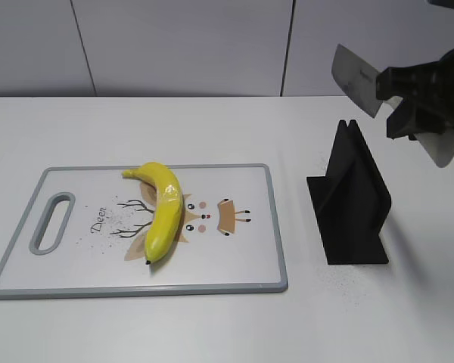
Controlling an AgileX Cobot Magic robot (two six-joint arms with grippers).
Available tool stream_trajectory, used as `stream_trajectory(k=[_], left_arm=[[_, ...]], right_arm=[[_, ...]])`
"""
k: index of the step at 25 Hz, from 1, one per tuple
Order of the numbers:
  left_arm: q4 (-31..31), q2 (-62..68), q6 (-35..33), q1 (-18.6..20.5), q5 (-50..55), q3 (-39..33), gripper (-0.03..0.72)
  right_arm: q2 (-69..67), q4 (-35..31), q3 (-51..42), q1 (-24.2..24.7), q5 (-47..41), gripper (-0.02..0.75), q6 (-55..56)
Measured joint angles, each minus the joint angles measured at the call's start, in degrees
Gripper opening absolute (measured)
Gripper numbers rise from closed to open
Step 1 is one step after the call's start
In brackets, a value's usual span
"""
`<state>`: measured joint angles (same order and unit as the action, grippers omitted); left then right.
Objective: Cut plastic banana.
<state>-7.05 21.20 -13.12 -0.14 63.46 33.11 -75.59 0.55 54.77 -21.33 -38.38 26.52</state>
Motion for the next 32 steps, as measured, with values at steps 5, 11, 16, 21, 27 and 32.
stream_trajectory(k=[5,11,16,21,27,32], left_arm=[[-0.1,-12.2,0.0,0.0,1.6,-3.3,0.551],[-0.2,-21.4,0.1,0.0,0.3,-4.8,0.54],[-0.3,-21.4,0.1,0.0,0.2,-4.9,0.538],[-0.3,-21.4,0.1,0.0,0.1,-4.9,0.53],[-0.3,-21.4,0.1,0.0,0.1,-4.9,0.525],[-0.3,-21.4,0.2,0.0,0.1,-4.9,0.518]], right_arm=[[0.0,0.6,-2.2,0.0,0.1,0.164,1.2],[0.0,0.8,-2.5,0.0,0.2,0.164,1.3],[-1.0,0.7,-3.7,0.0,0.3,0.164,1.3],[-4.3,-0.6,-4.3,0.0,-1.0,0.164,0.5],[-5.5,-2.8,-4.3,0.0,-4.8,0.164,-2.0],[-5.5,-5.2,-4.3,0.0,-6.7,0.426,-5.9]])
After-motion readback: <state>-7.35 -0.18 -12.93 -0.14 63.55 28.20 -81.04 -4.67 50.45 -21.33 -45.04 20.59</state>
